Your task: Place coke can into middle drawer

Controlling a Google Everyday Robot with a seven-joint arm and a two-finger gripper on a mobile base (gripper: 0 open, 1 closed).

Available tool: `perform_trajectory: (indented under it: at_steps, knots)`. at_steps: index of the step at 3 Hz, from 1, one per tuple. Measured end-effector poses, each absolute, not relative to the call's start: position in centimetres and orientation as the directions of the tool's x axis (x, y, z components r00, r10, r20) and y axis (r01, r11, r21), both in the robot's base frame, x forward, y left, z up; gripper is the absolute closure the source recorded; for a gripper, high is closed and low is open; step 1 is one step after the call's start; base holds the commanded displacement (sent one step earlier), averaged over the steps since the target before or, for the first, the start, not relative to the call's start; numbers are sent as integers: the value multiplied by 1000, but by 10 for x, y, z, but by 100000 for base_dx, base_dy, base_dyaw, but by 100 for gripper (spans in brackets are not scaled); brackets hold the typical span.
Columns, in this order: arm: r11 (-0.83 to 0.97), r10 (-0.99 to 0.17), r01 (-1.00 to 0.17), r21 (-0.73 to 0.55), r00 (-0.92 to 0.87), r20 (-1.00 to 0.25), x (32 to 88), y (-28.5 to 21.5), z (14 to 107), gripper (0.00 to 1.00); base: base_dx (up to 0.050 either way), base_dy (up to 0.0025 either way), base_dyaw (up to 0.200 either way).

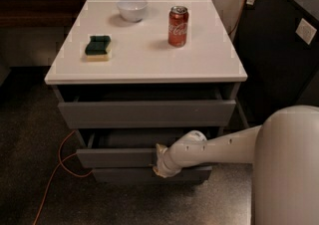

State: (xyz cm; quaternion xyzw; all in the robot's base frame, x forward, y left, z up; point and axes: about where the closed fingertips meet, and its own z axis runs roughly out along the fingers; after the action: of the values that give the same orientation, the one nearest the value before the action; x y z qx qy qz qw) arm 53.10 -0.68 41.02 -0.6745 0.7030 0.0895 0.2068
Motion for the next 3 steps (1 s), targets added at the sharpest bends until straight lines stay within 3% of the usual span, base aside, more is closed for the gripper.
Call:
perform_trajectory:
  at_steps: [1,2,3]
  knots:
    - [74,-911,-985,-153,-5,-412,531,-7,410,84,0,0,0]
    - [74,-911,-985,-153,-4,-412,531,-7,410,53,0,0,0]
    - [74,-911,-985,-153,-4,-412,531,-7,410,29,0,0,0]
